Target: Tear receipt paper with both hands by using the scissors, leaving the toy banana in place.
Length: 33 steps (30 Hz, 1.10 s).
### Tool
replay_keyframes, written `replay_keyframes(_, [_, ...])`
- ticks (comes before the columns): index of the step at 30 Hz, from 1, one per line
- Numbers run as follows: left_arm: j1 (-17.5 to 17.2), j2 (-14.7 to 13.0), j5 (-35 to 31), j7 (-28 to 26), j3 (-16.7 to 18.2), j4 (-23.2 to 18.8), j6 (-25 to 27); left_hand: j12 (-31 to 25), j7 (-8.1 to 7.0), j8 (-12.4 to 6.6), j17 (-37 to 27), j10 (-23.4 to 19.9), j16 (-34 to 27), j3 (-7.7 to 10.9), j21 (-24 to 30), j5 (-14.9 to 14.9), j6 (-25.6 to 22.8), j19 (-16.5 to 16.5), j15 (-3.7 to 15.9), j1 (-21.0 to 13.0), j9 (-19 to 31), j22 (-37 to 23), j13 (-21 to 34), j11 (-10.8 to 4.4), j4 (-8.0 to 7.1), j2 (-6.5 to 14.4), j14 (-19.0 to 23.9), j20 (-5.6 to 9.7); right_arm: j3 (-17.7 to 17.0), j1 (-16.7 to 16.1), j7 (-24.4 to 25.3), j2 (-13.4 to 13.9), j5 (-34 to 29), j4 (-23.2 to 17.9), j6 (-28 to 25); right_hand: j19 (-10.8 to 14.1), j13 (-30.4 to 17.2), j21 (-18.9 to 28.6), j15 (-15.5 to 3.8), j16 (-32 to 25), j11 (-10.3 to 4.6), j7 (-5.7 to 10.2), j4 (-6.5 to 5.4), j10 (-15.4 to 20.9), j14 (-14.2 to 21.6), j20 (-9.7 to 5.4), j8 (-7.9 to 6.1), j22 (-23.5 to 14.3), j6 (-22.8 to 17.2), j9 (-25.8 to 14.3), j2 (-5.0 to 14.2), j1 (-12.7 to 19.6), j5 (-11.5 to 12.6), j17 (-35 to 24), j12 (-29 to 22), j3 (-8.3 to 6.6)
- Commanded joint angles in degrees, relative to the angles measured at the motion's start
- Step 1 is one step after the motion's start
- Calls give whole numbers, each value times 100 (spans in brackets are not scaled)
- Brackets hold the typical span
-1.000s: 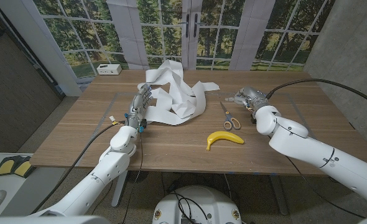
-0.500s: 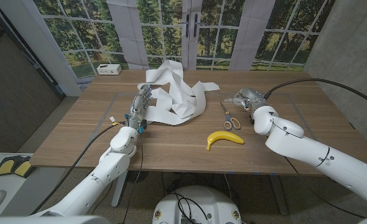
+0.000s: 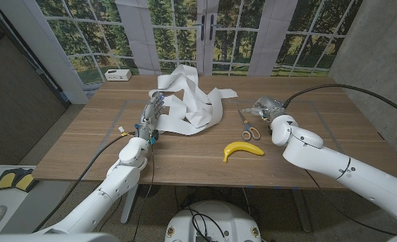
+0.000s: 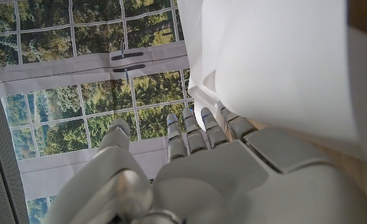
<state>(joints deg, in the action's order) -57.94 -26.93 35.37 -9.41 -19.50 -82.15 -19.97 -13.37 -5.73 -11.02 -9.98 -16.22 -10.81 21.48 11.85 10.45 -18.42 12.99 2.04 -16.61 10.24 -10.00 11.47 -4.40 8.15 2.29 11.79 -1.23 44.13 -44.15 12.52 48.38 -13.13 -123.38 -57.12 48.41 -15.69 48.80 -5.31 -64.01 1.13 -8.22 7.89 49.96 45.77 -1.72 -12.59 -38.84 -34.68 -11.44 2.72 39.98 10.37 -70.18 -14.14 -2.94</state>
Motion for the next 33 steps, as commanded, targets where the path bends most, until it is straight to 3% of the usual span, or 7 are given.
replay_keyframes(1, [27,21,37,78,-2,71,-56,3,25,1,-15,-25,11,42,-15,0,-3,34,304,43,22,-12,15,-18,-13,10,60,10,327,194,-1,-85,-203,52,-350,-96,20,35,-676,-32,36,-60,-6,-30,3,58,31,-21,25,2,-60,16,1,-27,61,-9])
replay_keyframes(14, [77,14,46,123,-2,98,-58,10,25,4,-15,-31,15,43,-22,-1,-6,38,307,50,22,-13,16,-13,-12,10,53,15,664,417,-57,-95,-422,154,-541,-88,60,53,-686,-56,16,-32,14,1,-42,40,39,34,26,7,-30,77,3,-41,102,-48])
replay_keyframes(33, [40,-3,10,30,8,12,-24,17,33,9,-14,-43,15,49,-31,-1,-7,41,321,55,22,-13,17,-18,-9,13,62,18,853,557,-205,-130,-539,353,-514,-111,103,64,-682,-73,18,-27,2,-14,-84,30,58,98,55,12,-8,79,-5,-38,160,-68])
